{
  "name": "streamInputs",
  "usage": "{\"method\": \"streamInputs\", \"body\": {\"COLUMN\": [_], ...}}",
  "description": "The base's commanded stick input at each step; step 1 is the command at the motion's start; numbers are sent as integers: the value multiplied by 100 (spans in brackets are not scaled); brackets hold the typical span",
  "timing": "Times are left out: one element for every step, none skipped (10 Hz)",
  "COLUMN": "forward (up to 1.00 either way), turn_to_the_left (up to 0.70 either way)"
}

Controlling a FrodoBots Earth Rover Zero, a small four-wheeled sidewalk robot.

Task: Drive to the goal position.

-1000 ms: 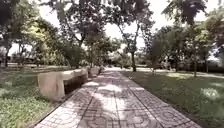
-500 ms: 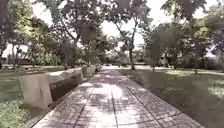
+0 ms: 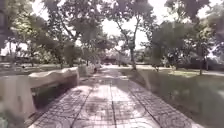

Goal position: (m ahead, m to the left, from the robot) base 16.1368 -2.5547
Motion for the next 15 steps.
{"method": "streamInputs", "body": {"forward": [100,100,100,100,100,100,100,100,100,100,100,100,100,100,100], "turn_to_the_left": [0,0,0,0,0,0,0,0,0,0,0,0,0,0,0]}}
